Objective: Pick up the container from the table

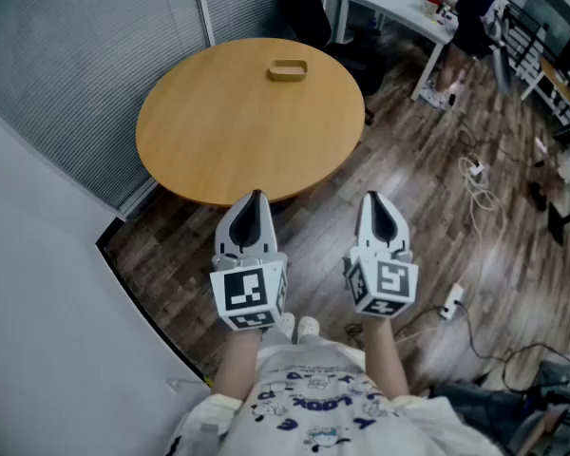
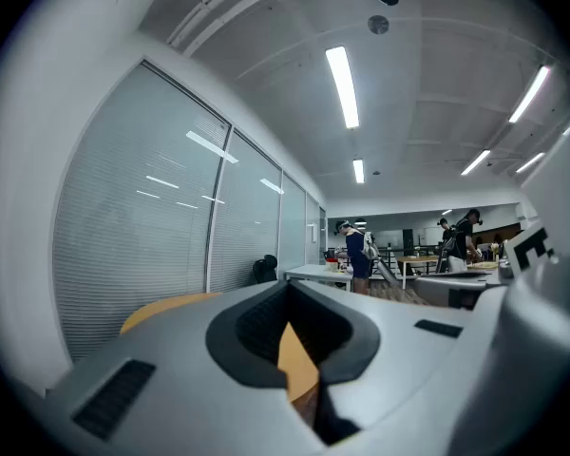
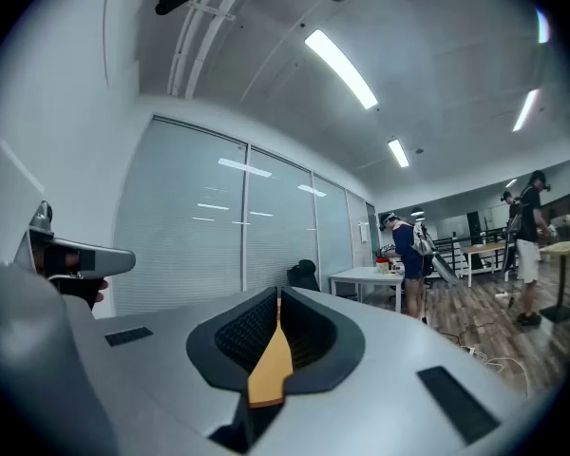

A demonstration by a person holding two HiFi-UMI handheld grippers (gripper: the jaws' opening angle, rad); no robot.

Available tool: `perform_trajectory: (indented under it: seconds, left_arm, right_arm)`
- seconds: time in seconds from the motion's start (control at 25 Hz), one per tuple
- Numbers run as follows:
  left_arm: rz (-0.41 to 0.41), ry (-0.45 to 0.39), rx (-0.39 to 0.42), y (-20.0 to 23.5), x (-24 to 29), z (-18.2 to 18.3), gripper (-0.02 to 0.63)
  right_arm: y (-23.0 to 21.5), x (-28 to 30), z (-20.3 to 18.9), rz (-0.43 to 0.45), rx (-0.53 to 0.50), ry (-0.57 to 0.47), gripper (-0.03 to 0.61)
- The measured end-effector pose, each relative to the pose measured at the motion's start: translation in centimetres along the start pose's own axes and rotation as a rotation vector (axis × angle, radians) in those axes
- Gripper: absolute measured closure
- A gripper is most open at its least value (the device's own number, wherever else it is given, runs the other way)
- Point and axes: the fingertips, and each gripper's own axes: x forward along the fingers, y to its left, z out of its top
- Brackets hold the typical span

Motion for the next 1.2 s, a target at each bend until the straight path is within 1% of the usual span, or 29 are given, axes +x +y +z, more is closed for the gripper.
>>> perform_trajectory:
  seconds: [0.12, 0.32, 0.52, 0.72, 0.96, 1.2]
  left_arm:
    - [0.001, 0.001, -0.007, -0.1, 0.2, -0.1, 0.612]
    - [0.005, 0.002, -0.002, -0.1, 0.6, 0.0, 0.612]
    - [0.015, 0.004, -0.001, -1.1, 1.2, -0.2, 0.612]
    - [0.039, 0.007, -0.002, -2.0, 1.4, -0.7, 0.612]
    - [0.063, 0.033, -0.009, -2.7, 1.7, -1.9, 0.612]
    - [0.06, 0.055, -0.009, -2.9, 4.1, -2.7, 0.612]
  right_arm:
    - [0.1, 0.2, 0.0, 0.016, -0.007, -0.01, 0.563]
    - [-0.2, 0.5, 0.1, 0.007, -0.002, -0.006, 0.565]
    - [-1.6, 0.7, -0.1, 0.001, 0.027, -0.016, 0.565]
    - [-2.8, 1.1, -0.6, 0.02, 0.025, -0.014, 0.565]
    - [-3.7, 1.8, -1.7, 0.044, 0.037, 0.009, 0.565]
    - [-4.4, 3.8, -2.4, 0.046, 0.047, 0.021, 0.565]
